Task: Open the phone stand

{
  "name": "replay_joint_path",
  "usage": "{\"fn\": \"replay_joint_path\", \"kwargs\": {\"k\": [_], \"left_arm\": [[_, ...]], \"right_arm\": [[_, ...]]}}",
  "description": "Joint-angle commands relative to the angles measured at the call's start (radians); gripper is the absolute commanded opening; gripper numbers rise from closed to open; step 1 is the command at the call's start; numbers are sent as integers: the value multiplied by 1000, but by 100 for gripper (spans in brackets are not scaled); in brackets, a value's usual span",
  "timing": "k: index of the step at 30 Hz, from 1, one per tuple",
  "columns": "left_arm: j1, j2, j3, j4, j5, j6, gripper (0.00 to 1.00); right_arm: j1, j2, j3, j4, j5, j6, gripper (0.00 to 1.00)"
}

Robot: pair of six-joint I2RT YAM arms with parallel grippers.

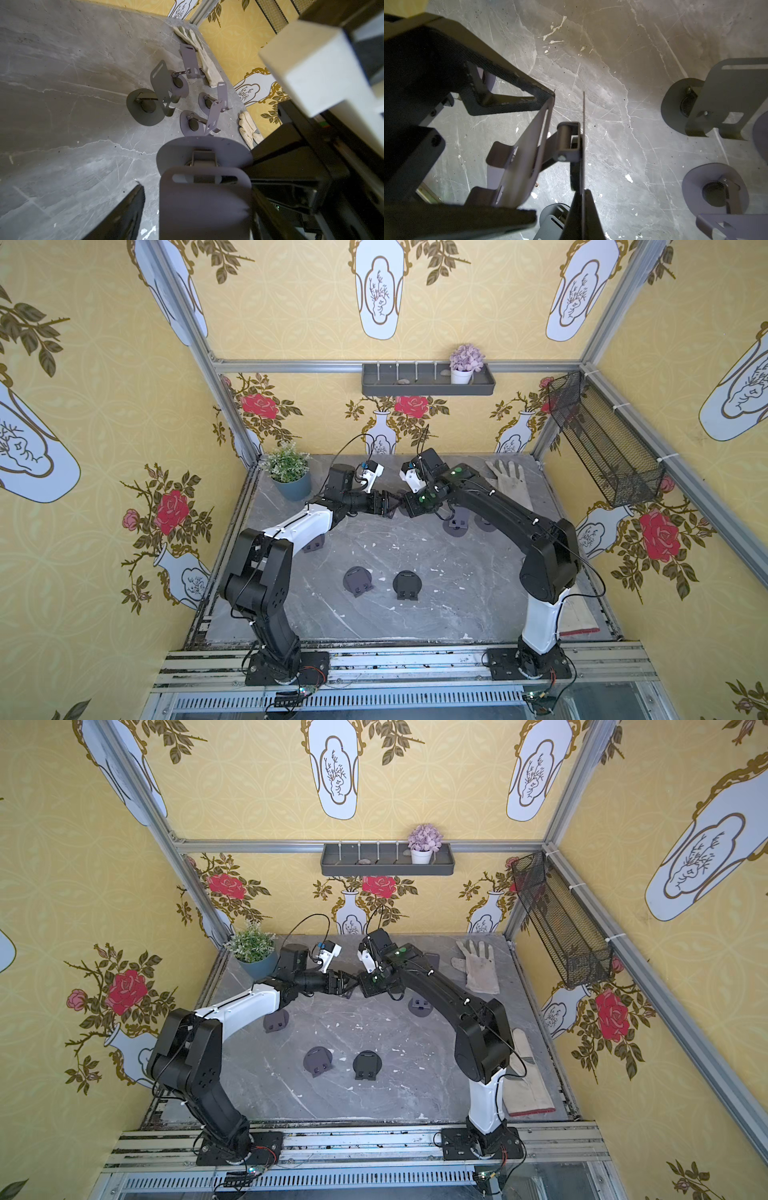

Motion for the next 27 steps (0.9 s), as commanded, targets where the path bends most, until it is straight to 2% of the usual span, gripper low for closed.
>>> {"fn": "replay_joint_path", "kwargs": {"k": [1, 3, 6, 7, 11, 13, 19, 27], "left_arm": [[-2, 6, 7, 0, -13, 22, 74], [-2, -1, 4, 5, -26, 21, 69], [-3, -6, 4, 9, -44, 19, 44], [-3, -8, 4, 11, -46, 18, 41], [-3, -16, -5, 29, -55, 7, 39], [-2, -20, -13, 40, -55, 0, 33], [-2, -50, -35, 64, -88, -10, 24], [-2, -151, -109, 142, -219, -48, 21]], "right_arm": [[1, 7, 10, 3, 0, -3, 0], [1, 10, 12, 0, 0, -3, 0], [0, 10, 9, 0, 0, 0, 0], [0, 11, 8, 0, -1, 2, 0], [-6, 11, 1, 3, -5, 11, 0], [-12, 9, -6, 9, -16, 20, 0], [-62, 10, -21, 11, -62, 66, 0], [-132, 43, -24, -30, -103, 120, 0]]}}
